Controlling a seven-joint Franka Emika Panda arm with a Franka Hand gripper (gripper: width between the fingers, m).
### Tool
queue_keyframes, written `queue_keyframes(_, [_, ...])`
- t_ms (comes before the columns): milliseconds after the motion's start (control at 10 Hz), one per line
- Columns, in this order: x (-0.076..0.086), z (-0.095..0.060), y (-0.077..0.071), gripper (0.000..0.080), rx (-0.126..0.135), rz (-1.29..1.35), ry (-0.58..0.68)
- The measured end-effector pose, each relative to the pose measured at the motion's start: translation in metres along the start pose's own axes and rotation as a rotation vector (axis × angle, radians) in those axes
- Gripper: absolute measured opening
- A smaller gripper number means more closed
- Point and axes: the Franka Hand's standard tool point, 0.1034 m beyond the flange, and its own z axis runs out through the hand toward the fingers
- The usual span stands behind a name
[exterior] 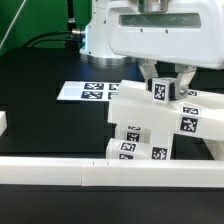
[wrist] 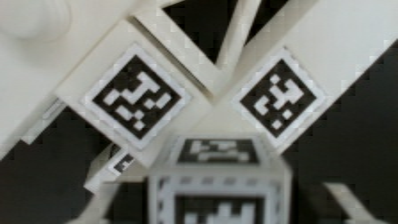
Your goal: Assemble chair
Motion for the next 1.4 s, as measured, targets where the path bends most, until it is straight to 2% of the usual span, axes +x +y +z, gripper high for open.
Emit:
queue_keyframes(100, [0.0001,0.0001,0.0001,0.0558,0.0,-0.012,0.0])
queue_keyframes(200, [0.002,-0.0002,0.0013,0.0558,-0.003,-0.1,-0.001])
queue_keyframes(300, [0.0015,-0.0006,0.0001,0.063,-0.005,-0.128,-0.002])
queue_keyframes(700, [0.0015,0.0001,0.0005,0.0648,-0.007,-0.381,-0.002])
queue_keyframes(800, [0.0007,-0.0004,0.0009,0.0648,-0.028,-0.539,0.0])
queue_keyframes(1000, [0.0007,-0.0024,0.0008,0.0648,-0.041,-0.773,-0.013])
queue_keyframes(1400, [0.0032,-0.0031,0.0008,0.0648,-0.051,-1.119,-0.011])
